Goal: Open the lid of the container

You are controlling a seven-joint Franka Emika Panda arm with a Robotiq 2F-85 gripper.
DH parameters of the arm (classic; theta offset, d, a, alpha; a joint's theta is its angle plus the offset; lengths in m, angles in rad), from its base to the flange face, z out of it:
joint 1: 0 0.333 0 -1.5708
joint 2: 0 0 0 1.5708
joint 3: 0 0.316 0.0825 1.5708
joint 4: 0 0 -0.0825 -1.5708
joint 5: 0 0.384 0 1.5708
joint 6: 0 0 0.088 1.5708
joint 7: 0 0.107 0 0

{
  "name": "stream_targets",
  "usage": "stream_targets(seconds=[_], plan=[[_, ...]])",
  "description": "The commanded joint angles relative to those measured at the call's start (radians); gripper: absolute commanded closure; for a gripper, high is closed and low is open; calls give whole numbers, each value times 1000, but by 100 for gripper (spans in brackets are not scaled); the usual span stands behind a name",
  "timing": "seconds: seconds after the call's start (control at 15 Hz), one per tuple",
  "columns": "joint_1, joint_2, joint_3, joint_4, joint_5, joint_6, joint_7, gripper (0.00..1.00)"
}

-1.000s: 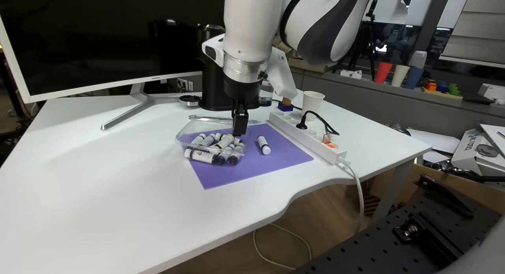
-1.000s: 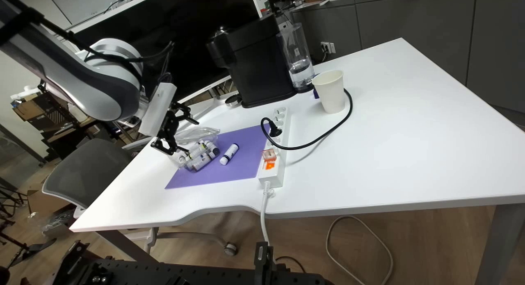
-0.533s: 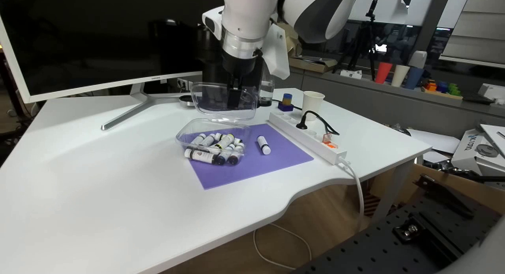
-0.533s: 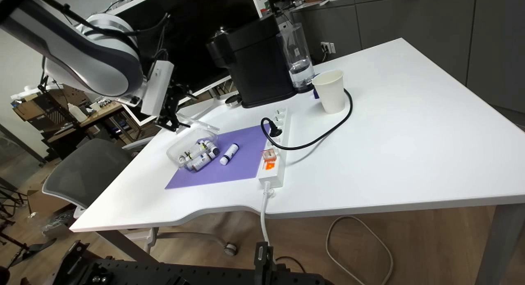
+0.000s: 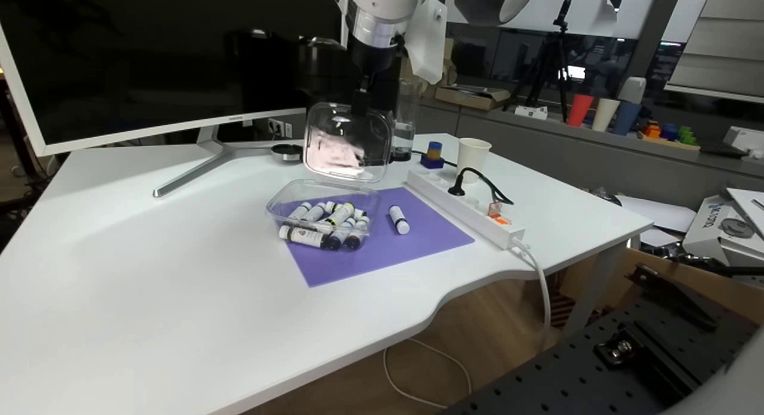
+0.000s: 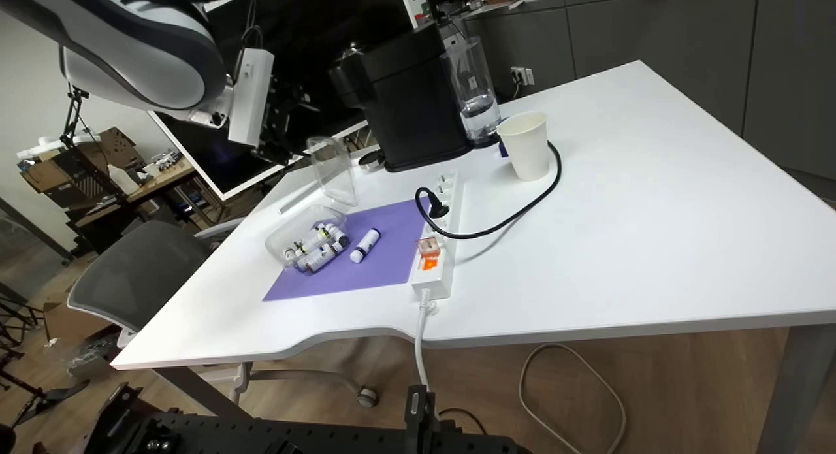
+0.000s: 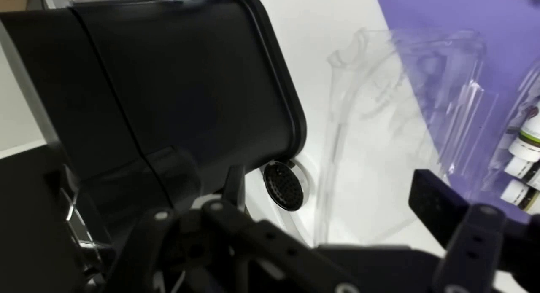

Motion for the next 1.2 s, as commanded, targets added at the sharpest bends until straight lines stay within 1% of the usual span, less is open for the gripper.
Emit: stream_targets(seconds=[0.0, 0.07, 0.13, 0.2, 0.27, 0.4, 0.53, 0.6, 0.73, 0.87, 1.0, 1.13], plan=[[-24, -65, -18, -23, 52, 34, 0, 0], [-31, -75, -25, -31, 91, 49, -19, 0], [-38, -83, -38, -47, 165, 73, -72, 0], [-46, -90, -48, -65, 254, 97, -122, 0], [-3, -93, -111, -91, 367, 125, -194, 0], [-2, -88, -147, -161, 557, 171, -316, 0], [11, -95, -168, -233, 744, 184, -452, 0], [-37, -102, -115, -268, 835, 182, -525, 0], [-46, -118, -78, -331, 1021, 172, -672, 0], [-54, -144, -23, -384, 1202, 161, -816, 0], [-56, -174, 31, -423, 1359, 149, -945, 0], [-43, -209, 74, -452, 1503, 137, -1070, 0]])
